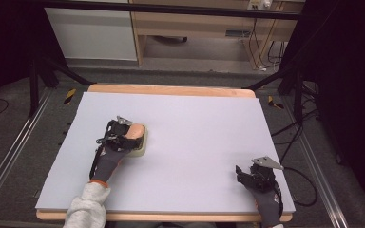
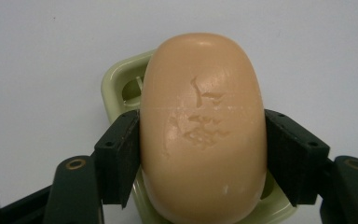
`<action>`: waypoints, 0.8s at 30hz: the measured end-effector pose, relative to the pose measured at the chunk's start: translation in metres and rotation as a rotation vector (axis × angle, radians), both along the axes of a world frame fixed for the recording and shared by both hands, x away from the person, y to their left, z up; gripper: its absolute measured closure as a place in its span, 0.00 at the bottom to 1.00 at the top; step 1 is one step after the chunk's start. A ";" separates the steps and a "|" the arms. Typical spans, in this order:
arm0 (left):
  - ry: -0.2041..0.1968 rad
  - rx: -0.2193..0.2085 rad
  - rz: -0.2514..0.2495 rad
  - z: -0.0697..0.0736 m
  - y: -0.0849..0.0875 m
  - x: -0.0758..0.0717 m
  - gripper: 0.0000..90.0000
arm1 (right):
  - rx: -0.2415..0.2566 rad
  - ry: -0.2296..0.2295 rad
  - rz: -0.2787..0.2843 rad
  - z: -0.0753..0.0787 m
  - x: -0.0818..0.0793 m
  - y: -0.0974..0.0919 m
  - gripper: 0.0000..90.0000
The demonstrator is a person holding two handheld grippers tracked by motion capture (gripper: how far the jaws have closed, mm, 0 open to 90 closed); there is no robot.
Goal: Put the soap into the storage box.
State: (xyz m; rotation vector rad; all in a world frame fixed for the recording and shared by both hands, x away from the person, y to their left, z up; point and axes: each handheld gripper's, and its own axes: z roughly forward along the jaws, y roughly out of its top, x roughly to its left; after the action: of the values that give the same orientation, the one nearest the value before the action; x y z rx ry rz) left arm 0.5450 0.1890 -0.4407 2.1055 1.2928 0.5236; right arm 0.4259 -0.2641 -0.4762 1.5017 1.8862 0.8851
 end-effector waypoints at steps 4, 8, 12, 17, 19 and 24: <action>0.007 0.001 0.003 -0.002 -0.001 0.001 0.35 | 0.001 0.000 0.000 0.000 0.000 0.000 0.29; 0.010 0.008 0.005 -0.004 -0.002 0.001 0.35 | 0.001 0.000 -0.001 0.000 0.000 0.000 0.29; 0.009 0.015 0.008 -0.005 -0.003 0.001 0.35 | 0.000 0.000 0.000 0.000 0.000 0.000 0.29; 0.015 0.020 0.007 -0.006 -0.005 0.001 0.35 | 0.001 0.001 0.000 0.000 0.000 0.000 0.29; 0.022 0.017 0.008 -0.007 -0.006 0.002 0.35 | 0.001 -0.001 0.000 0.000 0.000 0.000 0.29; 0.028 0.012 0.010 -0.008 -0.006 0.002 0.34 | 0.001 -0.001 0.000 0.000 0.000 0.000 0.29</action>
State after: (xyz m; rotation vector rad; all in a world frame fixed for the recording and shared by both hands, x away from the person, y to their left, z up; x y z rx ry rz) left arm 0.5467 0.1827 -0.4484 2.1242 1.3192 0.5092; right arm 0.4258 -0.2642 -0.4759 1.5019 1.8854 0.8870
